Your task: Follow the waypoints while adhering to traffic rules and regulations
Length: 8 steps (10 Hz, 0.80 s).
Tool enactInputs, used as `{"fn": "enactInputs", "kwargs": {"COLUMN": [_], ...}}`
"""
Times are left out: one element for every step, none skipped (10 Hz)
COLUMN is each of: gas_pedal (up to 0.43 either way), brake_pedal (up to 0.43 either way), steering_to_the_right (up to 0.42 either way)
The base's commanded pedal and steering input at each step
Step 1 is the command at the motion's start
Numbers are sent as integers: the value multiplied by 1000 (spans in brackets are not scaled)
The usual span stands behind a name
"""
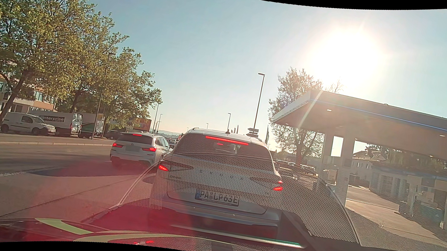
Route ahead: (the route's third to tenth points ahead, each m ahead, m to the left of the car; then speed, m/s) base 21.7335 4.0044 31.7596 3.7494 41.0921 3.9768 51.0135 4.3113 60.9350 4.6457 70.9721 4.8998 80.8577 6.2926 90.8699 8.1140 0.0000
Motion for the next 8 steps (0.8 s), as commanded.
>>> {"fn": "enactInputs", "kwargs": {"gas_pedal": [0,0,0,0,0,0,0,0], "brake_pedal": [250,250,250,250,250,250,250,250], "steering_to_the_right": [-7,-7,-7,-7,-7,-7,-7,-8]}}
